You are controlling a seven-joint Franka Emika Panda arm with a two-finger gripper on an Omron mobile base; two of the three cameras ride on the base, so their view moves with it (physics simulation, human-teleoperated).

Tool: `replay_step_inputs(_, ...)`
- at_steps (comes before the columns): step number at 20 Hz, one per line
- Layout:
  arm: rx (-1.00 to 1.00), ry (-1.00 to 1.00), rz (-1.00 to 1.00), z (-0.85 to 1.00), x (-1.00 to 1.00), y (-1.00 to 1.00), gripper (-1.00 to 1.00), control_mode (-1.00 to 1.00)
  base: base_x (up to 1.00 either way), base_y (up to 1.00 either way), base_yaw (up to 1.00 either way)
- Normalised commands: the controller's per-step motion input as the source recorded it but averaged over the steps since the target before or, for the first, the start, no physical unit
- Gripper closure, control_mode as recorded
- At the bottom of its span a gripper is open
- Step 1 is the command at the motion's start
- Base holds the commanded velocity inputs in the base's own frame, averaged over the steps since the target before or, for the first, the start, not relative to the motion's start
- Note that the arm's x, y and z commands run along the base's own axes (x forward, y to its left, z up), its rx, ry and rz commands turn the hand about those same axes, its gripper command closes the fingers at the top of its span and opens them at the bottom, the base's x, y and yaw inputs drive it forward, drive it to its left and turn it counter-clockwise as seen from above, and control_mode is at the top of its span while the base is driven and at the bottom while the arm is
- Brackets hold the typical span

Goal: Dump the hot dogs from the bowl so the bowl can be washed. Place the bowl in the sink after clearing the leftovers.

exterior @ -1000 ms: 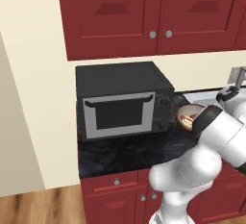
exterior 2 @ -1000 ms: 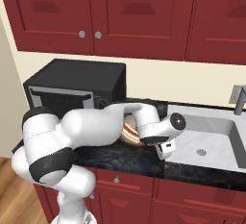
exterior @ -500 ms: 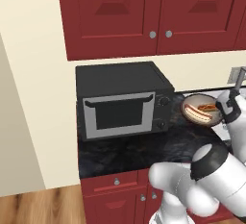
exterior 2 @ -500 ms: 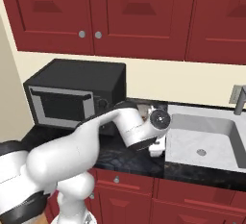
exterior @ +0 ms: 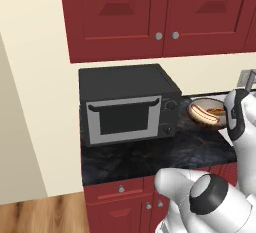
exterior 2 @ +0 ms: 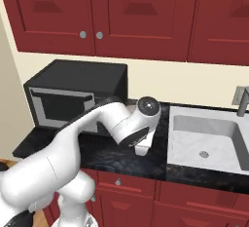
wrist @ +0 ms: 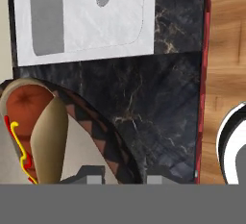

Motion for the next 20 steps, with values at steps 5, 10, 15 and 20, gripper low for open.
replay_step_inputs(5,0.04,-0.04,-0.03,0.15,-0.17,0.04,1.0,-1.0,0.0,0.0,0.0)
replay_step_inputs(10,0.0,0.0,0.0,0.0,-0.11,0.0,1.0,1.0,-0.08,-0.02,0.0)
replay_step_inputs(15,0.0,0.0,0.0,0.0,0.0,0.0,1.0,1.0,-0.42,-0.53,0.0)
replay_step_inputs(20,0.0,0.0,0.0,0.0,0.0,0.0,1.0,1.0,-0.25,-0.97,0.0)
